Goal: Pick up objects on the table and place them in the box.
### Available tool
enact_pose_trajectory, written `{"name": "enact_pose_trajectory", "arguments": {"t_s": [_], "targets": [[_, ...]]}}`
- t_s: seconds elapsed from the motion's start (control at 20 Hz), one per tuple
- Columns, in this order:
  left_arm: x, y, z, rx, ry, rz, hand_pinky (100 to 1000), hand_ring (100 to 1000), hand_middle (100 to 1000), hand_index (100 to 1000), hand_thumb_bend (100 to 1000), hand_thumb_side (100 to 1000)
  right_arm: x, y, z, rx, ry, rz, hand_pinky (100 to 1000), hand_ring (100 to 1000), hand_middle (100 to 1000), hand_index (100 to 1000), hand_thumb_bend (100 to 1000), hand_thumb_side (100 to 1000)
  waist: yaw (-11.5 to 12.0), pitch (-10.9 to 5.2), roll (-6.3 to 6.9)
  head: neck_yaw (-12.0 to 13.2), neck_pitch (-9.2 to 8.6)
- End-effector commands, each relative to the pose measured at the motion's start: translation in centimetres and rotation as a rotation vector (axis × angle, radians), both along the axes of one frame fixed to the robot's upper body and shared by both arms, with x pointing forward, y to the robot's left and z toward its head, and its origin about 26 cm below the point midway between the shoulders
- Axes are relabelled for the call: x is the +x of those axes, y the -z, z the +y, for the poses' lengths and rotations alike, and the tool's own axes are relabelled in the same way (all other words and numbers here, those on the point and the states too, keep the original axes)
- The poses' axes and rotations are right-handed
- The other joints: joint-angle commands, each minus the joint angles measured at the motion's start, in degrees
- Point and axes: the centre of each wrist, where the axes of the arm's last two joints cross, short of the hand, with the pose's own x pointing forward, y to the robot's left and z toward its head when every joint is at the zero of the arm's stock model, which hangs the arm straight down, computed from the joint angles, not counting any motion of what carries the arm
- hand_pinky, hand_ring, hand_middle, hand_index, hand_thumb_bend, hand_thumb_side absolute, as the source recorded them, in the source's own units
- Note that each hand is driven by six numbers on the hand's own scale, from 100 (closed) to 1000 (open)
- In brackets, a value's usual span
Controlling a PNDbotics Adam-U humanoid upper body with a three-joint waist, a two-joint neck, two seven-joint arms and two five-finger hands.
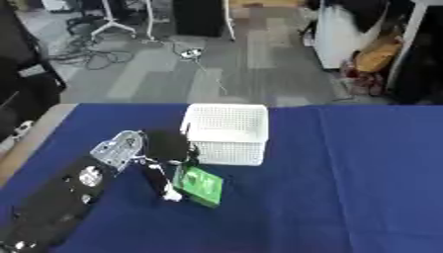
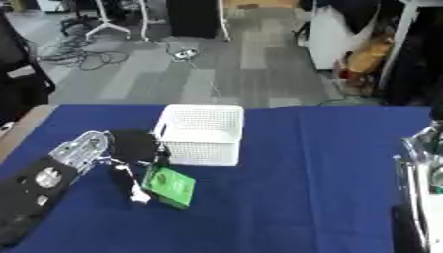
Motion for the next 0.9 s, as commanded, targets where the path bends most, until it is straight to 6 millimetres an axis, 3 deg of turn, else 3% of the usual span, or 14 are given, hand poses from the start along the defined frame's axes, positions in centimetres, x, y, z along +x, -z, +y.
{"name": "enact_pose_trajectory", "arguments": {"t_s": [0.05, 0.4, 0.9], "targets": [[-0.5, -3.9, 1.1, -0.008, -0.013, -0.073, 100, 100, 102, 325, 114, 956, -0.3, -0.6, -0.1, -0.008, 0.003, -0.021, 187, 247, 223, 421, 179, 1000, 0.1, -0.86, 0.13, -0.57, 0.26], [-1.7, -9.5, 2.7, -0.137, -0.079, -0.195, 100, 100, 100, 325, 107, 949, -0.3, -0.6, -0.3, -0.011, 0.009, -0.016, 186, 246, 223, 422, 173, 1000, 0.31, -0.96, 0.22, -0.9, 0.54], [-2.2, -13.2, 4.2, -0.317, -0.168, -0.293, 100, 100, 100, 326, 108, 943, -0.3, -0.5, -0.2, -0.012, 0.007, -0.015, 185, 246, 223, 422, 168, 1000, 0.27, -0.95, 0.27, -0.82, 0.73]]}}
